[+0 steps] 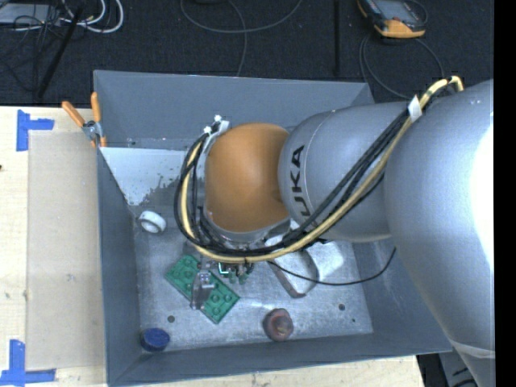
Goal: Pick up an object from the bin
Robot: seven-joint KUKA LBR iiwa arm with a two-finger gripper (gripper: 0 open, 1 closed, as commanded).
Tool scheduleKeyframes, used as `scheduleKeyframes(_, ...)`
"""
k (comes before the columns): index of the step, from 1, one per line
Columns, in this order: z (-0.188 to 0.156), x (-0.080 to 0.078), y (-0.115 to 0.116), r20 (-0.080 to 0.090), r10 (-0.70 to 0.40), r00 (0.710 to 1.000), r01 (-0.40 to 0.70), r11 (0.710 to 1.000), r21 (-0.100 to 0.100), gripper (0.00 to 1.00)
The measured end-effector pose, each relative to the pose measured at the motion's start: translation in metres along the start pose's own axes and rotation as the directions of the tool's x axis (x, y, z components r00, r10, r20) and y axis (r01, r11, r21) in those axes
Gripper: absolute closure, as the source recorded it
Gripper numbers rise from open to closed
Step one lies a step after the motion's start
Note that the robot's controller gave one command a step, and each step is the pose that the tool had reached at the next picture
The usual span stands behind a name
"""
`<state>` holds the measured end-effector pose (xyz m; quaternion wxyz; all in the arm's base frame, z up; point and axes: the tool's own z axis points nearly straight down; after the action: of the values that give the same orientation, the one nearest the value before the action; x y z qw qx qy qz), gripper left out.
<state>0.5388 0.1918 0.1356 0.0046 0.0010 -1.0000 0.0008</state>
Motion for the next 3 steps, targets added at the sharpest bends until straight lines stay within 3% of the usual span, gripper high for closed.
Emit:
scheduleKeyframes(1,0.063,-0.006,-0.038,0.005,0.183,0.983,-0.183,0.983,-0.007,0.00)
scheduleKeyframes(2,0.036,0.028,-0.023,0.005,0.358,0.934,-0.358,0.934,-0.004,0.00)
scheduleKeyframes(3,0.027,0.026,-0.032,0.006,0.540,0.842,-0.539,0.842,-0.005,0.00)
